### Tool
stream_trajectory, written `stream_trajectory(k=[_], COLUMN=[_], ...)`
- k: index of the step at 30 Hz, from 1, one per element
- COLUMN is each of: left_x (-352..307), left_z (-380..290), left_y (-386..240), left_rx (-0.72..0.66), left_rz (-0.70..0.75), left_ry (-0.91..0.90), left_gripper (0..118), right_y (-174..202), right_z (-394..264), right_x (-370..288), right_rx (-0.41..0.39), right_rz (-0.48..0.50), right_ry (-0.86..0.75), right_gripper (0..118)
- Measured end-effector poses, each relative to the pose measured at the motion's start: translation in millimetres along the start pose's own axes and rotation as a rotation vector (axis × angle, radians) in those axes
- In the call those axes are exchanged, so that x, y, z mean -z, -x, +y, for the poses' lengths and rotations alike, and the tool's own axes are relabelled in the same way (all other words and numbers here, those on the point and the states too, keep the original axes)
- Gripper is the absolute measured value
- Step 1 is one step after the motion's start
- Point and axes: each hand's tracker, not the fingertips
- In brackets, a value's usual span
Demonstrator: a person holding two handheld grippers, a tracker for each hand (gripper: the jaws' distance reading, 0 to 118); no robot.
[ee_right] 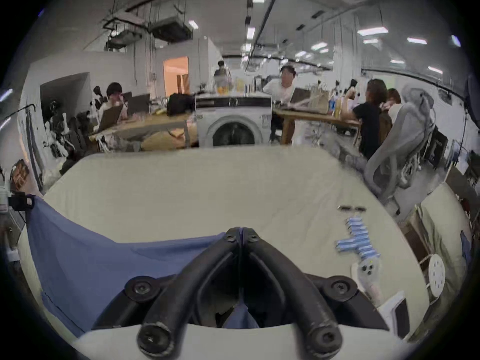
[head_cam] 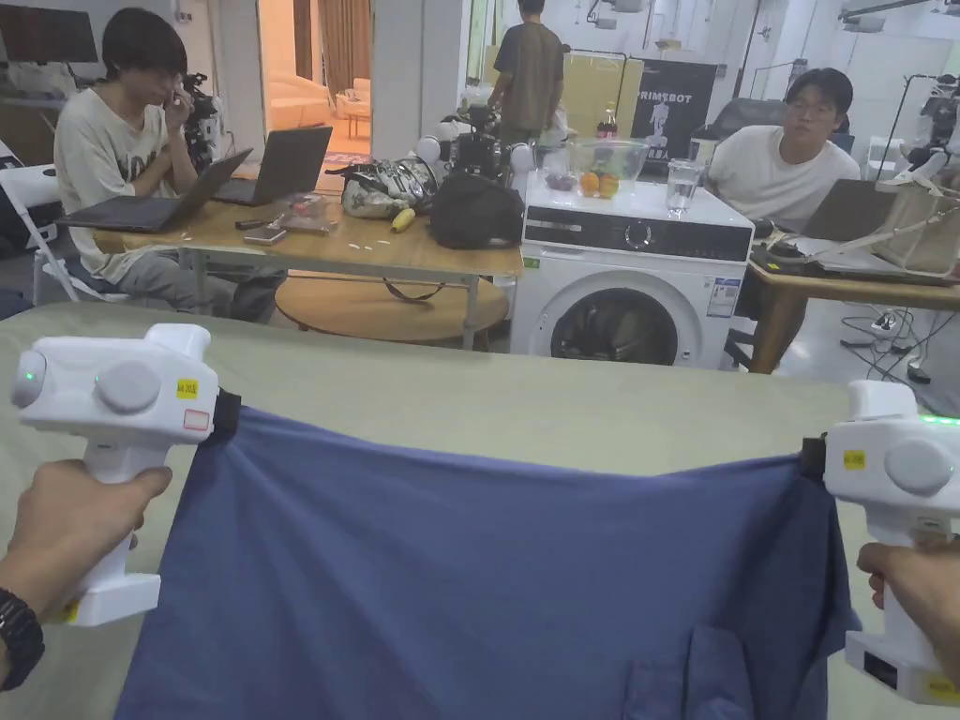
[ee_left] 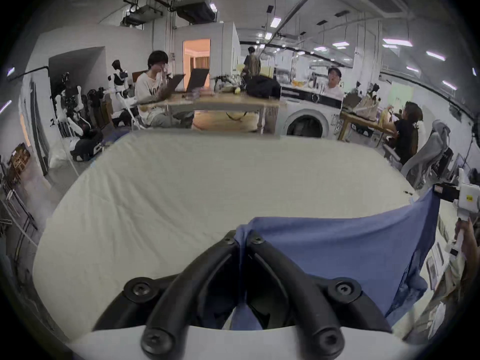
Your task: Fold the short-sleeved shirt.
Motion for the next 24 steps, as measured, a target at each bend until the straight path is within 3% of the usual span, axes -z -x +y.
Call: stream_trajectory(k=[10, 24], left_x=[-56, -84], left_z=[45, 173], left_y=[15, 18], left_rx=[-0.028, -0.015], left_rz=[0.021, 0.067], left_ry=[-0.091, -0.243], left_gripper=[0, 0], right_y=[32, 56], right_z=[51, 178], right_x=[-72, -68], right_rx=[-0.031, -0.042], right_rz=[-0.003, -0.062], right_ry=[-0.158, -0.293], right_gripper=[0, 0])
